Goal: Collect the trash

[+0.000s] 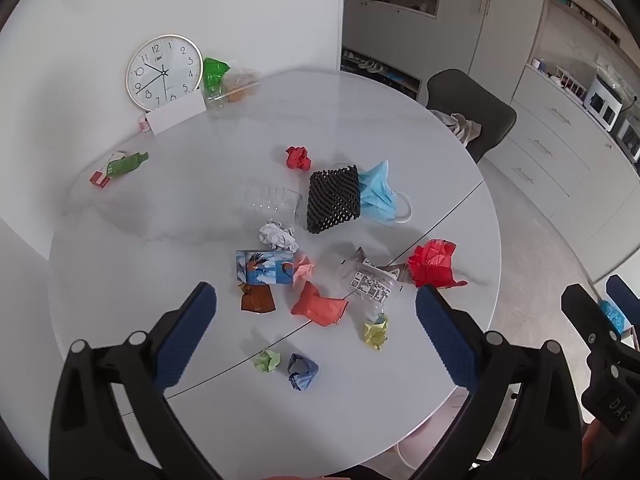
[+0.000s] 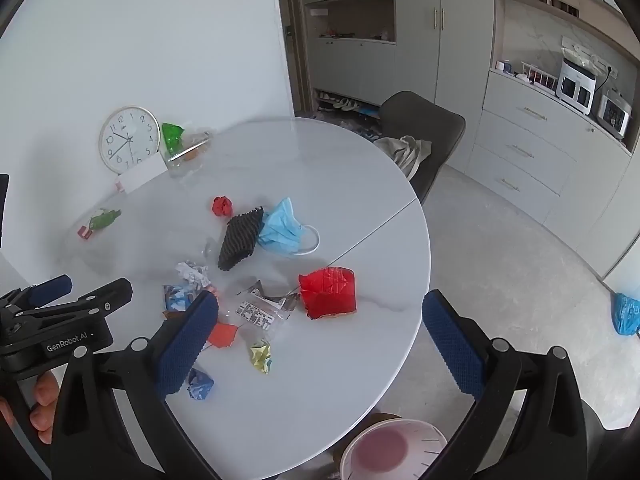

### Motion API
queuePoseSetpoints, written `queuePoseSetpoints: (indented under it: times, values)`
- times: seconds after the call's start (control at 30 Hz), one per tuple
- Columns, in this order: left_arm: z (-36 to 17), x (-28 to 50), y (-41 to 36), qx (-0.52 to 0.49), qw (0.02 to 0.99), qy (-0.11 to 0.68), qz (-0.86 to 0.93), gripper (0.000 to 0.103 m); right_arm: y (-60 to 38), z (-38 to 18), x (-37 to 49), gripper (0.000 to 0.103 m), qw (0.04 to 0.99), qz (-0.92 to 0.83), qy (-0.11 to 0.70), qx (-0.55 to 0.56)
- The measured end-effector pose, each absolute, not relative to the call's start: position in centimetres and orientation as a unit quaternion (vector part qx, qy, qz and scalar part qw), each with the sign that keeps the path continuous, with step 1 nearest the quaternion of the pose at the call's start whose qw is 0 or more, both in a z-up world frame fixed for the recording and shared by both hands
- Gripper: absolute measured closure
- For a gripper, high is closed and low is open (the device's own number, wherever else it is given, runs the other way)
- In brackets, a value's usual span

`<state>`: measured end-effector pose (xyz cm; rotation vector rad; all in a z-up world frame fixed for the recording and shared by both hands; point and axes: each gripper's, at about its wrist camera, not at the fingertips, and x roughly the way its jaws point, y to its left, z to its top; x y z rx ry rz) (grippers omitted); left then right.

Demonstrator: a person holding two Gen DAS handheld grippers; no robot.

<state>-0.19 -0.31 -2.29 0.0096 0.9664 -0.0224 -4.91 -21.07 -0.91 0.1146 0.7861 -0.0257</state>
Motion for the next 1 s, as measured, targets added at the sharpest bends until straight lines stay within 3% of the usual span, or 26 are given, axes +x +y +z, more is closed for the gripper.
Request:
queuePoseSetpoints:
  times: [1.0]
  values:
    - [-1.7, 0.29, 0.21, 0.0, 0.88, 0.476, -0.007, 0.007, -20.5, -1.39, -4.57, 0.002, 0.918, -0.011, 0.393, 0.053]
